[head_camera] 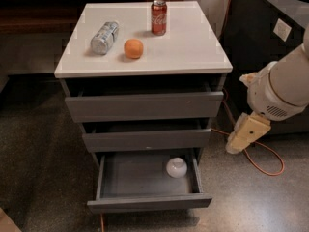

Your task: Close bottom drawer

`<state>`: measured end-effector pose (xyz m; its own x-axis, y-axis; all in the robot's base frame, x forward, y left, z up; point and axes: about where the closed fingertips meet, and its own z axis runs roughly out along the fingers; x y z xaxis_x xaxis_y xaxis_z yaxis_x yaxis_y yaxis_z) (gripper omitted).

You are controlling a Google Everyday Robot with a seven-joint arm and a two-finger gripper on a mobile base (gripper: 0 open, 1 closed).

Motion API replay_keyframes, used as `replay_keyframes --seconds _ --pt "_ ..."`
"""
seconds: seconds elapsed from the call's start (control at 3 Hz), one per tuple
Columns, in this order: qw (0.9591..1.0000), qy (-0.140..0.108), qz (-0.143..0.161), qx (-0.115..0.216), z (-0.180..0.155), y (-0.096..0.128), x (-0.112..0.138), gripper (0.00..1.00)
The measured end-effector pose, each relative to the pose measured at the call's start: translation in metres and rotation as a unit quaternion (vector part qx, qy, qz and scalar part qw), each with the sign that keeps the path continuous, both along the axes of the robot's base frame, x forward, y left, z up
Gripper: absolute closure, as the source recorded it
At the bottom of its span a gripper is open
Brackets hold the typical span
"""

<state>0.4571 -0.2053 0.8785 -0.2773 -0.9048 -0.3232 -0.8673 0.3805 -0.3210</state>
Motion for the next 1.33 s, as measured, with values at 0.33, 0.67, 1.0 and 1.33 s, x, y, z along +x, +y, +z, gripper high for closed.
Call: replay_keyframes --seconds 0.33,0.67,1.0,1.33 --pt "0.9987 0.012 0.022 0.045 -0.033 0.005 -0.01 0.0" --pt "0.9944 0.027 0.042 0.093 -0.071 0.02 -0.018 0.0" --pt "0.989 0.042 0.06 0.128 -0.115 0.042 -0.019 0.0" --pt "0.9848 0.054 0.067 0.151 -0.159 0.063 -0.012 0.0"
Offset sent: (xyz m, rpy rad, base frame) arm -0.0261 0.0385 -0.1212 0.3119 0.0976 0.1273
